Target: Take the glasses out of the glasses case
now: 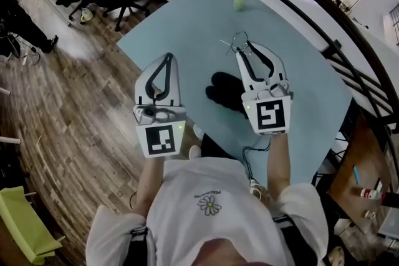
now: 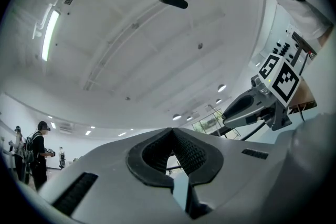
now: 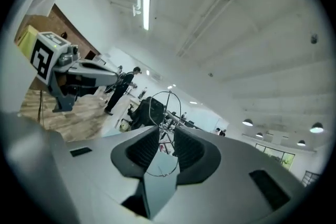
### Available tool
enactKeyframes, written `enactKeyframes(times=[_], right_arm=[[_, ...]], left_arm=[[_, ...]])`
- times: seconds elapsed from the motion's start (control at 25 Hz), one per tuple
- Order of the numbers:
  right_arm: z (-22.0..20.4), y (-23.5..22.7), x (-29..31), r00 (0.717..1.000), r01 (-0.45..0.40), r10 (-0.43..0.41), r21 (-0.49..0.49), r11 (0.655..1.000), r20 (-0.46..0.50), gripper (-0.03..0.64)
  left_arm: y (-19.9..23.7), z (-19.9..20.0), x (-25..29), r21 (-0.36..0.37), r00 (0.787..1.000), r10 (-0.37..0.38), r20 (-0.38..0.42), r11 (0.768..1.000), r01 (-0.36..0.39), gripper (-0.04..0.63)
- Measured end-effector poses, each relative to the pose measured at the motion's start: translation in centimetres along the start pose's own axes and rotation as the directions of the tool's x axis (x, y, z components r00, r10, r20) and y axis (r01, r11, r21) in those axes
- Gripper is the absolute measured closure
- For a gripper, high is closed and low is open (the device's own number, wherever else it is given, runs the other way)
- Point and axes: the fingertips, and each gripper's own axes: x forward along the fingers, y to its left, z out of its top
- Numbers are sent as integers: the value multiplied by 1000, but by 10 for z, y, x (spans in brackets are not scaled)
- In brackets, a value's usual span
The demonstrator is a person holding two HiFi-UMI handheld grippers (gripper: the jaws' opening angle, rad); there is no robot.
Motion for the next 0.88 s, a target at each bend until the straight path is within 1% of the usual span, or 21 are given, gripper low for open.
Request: enactKeyframes(times=[0.08, 0.16, 0.24, 0.28, 0.44, 0.68, 0.88], right_arm=[[14, -9, -7, 992, 85, -92, 82, 993, 85, 525], [25, -17, -16, 970, 160, -192, 207, 965, 147, 526], [27, -22, -27, 953, 203, -259, 302, 931, 157, 526], [25, -24, -32, 949, 214, -276, 330, 919, 152, 526], [17, -22, -42, 940, 240, -310, 372, 897, 143, 525], [0, -10, -51, 931, 284, -351, 407, 868, 98, 525], [2, -7, -51, 932, 269, -342, 409, 872, 116, 526]], left_arm=[[2, 3, 1, -6, 1000, 7, 17, 1000, -7, 578], [6, 9, 2, -55, 998, 33, 57, 998, -30, 578], [7, 14, 0, -87, 996, 53, 75, 995, -46, 578], [6, 16, -1, -92, 995, 56, 79, 995, -48, 578], [3, 19, -2, -96, 994, 61, 96, 994, -52, 578], [1, 9, -9, -134, 994, 64, 89, 990, -52, 578], [-1, 5, -10, -142, 994, 73, 78, 988, -62, 578]])
